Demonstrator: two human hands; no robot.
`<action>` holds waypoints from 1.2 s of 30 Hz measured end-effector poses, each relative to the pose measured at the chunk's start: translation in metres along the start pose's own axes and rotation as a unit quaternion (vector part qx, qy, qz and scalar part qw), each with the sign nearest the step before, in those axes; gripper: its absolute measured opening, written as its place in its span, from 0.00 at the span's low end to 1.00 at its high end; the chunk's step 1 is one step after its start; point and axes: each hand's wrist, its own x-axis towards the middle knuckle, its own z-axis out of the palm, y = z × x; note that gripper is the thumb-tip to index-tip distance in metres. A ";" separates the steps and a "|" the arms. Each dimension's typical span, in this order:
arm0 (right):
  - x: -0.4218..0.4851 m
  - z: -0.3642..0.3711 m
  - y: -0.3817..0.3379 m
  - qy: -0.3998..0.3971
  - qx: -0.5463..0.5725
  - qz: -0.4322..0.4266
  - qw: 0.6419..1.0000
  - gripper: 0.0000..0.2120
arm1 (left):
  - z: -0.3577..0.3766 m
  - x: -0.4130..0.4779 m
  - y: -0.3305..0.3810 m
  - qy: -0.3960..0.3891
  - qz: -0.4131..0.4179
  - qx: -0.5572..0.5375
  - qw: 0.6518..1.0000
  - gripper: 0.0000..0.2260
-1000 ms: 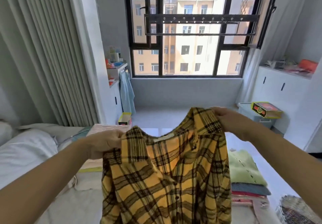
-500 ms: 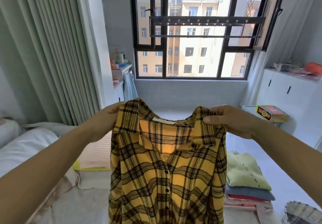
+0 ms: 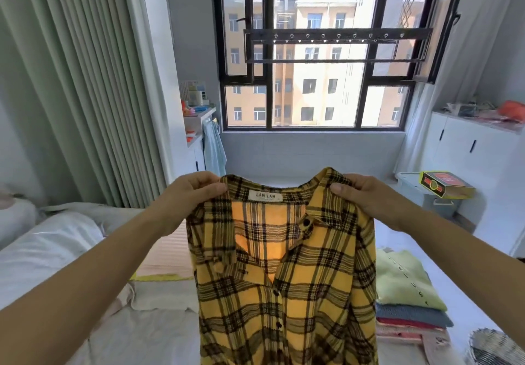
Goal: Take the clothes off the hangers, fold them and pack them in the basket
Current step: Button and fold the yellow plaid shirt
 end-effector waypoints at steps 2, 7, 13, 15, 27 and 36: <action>-0.001 -0.001 -0.004 0.014 0.028 -0.021 0.999 0.39 | 0.007 0.004 0.001 0.065 0.047 -0.019 0.997 0.05; 0.001 -0.009 -0.012 0.064 0.012 -0.037 0.997 0.37 | 0.014 0.005 0.010 0.133 0.165 0.117 0.970 0.08; -0.004 0.013 0.010 0.159 -0.064 -0.045 0.984 0.06 | 0.013 -0.007 -0.002 0.075 0.129 0.113 0.982 0.06; -0.004 0.019 0.011 0.162 -0.105 -0.023 0.981 0.06 | 0.011 -0.009 -0.006 -0.015 0.054 0.090 0.994 0.15; -0.014 0.017 0.004 0.184 -0.117 0.011 0.976 0.08 | 0.005 -0.021 -0.014 -0.049 0.010 0.114 0.992 0.16; -0.010 0.020 0.015 0.183 -0.130 0.001 0.974 0.08 | 0.016 -0.003 -0.022 0.041 0.031 0.225 0.973 0.15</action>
